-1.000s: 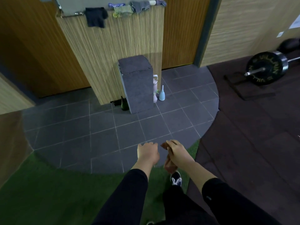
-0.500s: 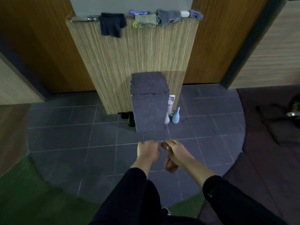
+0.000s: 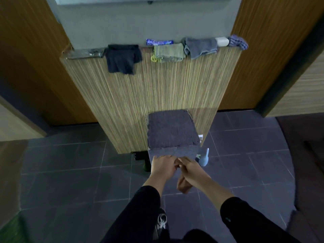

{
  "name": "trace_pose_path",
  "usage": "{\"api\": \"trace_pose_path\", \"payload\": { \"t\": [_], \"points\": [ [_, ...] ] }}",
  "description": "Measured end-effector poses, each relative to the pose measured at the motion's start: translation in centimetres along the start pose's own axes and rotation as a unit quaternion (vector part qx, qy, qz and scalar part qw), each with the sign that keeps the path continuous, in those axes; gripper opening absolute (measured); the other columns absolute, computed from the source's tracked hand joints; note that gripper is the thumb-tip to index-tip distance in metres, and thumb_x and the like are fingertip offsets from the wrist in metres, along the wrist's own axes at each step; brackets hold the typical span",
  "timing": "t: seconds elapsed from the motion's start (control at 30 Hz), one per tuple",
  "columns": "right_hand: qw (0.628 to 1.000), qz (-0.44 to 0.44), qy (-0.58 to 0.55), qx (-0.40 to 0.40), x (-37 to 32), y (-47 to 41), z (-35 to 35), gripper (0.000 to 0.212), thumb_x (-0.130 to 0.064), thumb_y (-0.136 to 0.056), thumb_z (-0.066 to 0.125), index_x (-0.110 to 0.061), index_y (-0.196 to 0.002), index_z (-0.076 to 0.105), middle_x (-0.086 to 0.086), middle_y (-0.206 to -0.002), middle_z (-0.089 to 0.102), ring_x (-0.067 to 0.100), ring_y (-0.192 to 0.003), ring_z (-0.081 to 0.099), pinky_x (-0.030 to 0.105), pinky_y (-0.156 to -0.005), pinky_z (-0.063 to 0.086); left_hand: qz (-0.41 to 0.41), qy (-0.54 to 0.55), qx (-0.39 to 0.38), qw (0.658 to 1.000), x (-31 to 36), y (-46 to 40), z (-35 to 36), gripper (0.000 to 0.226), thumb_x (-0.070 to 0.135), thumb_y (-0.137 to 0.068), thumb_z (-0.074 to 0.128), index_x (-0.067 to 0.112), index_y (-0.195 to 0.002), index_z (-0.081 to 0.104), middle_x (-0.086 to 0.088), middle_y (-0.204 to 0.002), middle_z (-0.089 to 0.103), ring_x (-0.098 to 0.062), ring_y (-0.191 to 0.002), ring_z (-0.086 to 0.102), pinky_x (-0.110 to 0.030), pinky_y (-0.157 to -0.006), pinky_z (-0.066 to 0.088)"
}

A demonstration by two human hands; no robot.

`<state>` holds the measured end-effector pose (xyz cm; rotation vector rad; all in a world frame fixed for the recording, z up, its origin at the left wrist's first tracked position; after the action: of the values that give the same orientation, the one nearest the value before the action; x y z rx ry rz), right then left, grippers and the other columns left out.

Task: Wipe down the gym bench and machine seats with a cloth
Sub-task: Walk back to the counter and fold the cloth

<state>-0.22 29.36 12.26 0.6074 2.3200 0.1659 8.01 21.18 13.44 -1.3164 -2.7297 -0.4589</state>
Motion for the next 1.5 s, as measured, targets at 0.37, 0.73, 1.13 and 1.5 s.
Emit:
{"api": "trace_pose_path", "payload": {
  "t": [0.37, 0.73, 1.13, 1.5],
  "points": [
    [0.999, 0.014, -0.037, -0.035, -0.8, -13.1, -6.3, 0.057, -0.022, -0.097, 0.044, -0.010, -0.145, 0.017, 0.017, -0.127, 0.056, 0.034, -0.113, 0.055, 0.039, -0.092, 0.044, 0.045, 0.001, 0.032, 0.998, -3.1, -13.1, -5.1, 0.027, 0.033, -0.089, 0.055, 0.031, -0.116, 0.059, 0.009, -0.114, 0.064, -0.018, -0.110, 0.058, -0.033, -0.089, 0.034],
    [0.997, -0.056, -0.010, -0.053, -0.1, -24.9, -14.8, 0.028, -0.020, -0.087, 0.063, -0.008, -0.112, 0.060, 0.007, -0.103, 0.067, 0.022, -0.100, 0.062, 0.017, -0.071, 0.036, 0.000, 0.025, 0.055, 0.998, -4.2, -25.2, -9.3, 0.031, 0.028, -0.095, 0.049, 0.029, -0.124, 0.060, 0.010, -0.126, 0.062, -0.017, -0.121, 0.051, -0.035, -0.108, 0.020],
    [0.998, 0.004, -0.046, -0.044, 0.2, -30.0, -15.0, 0.009, -0.014, -0.088, 0.053, -0.019, -0.090, 0.061, 0.003, -0.078, 0.069, 0.002, -0.065, 0.063, 0.008, -0.060, 0.041, -0.063, 0.225, -0.026, 0.972, -6.9, -29.1, -9.8, 0.020, 0.037, -0.087, 0.062, 0.025, -0.103, 0.060, 0.007, -0.091, 0.070, -0.015, -0.089, 0.065, -0.031, -0.085, 0.049],
    [0.994, 0.032, -0.097, -0.026, -0.6, -31.0, -14.2, 0.012, -0.009, -0.081, 0.067, -0.021, -0.077, 0.063, -0.009, -0.072, 0.064, -0.001, -0.070, 0.058, 0.009, -0.061, 0.040, -0.051, 0.249, 0.002, 0.967, -9.6, -29.6, -10.2, 0.024, 0.016, -0.089, 0.057, 0.020, -0.111, 0.066, -0.002, -0.101, 0.069, -0.021, -0.092, 0.063, -0.034, -0.079, 0.051]
  ]
}}
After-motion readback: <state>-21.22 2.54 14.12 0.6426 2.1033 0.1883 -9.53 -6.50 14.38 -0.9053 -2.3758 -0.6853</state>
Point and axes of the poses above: each hand's wrist, its own y-axis away from the middle knuckle, its own z-axis out of the palm, x = y × z, the point moved 5 cm from there along -y, towards the middle knuckle
